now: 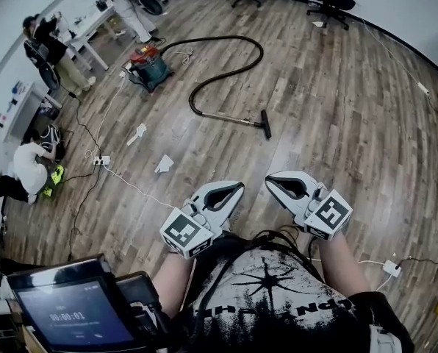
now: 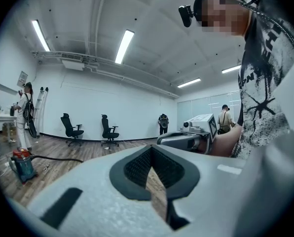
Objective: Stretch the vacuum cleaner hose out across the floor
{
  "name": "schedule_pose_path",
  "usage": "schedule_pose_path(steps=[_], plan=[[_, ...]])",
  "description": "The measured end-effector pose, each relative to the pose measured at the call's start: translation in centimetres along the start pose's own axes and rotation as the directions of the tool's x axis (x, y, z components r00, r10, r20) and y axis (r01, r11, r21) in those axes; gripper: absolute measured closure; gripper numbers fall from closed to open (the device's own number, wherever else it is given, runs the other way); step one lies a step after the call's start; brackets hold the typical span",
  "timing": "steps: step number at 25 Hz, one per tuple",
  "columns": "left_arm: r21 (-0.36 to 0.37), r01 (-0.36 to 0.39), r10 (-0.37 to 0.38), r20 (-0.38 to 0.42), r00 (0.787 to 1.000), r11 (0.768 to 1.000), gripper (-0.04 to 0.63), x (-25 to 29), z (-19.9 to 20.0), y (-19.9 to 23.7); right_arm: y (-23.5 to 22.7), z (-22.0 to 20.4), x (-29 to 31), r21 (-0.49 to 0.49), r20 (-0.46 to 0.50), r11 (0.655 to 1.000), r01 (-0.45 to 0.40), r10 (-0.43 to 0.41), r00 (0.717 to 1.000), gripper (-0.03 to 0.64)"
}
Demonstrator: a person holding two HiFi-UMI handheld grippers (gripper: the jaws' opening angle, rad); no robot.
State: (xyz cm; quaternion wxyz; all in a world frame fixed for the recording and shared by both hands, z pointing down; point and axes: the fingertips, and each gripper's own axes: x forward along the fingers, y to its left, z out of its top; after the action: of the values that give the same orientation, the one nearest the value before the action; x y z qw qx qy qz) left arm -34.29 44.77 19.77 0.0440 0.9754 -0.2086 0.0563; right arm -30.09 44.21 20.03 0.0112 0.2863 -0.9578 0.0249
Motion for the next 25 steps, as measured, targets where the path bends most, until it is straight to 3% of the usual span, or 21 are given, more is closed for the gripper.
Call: schedule_pose_path(steps=[10,25], plan=[[0.001,0.026,-0.026,-0.018,1.0,1.0,0.594,0.5,0.0,-0.4,0.4,1.0,0.3,-0.006,0.001,1.0,0.004,-0.004,1.0,0.612],[-0.027,-0.014,0.013,-0.025,1.0,1.0,0.594,-0.9,0.4,1.0,0.7,1.4,2.6,0.017,0.026,0.999,-0.044,0.043,0.999,0.612]])
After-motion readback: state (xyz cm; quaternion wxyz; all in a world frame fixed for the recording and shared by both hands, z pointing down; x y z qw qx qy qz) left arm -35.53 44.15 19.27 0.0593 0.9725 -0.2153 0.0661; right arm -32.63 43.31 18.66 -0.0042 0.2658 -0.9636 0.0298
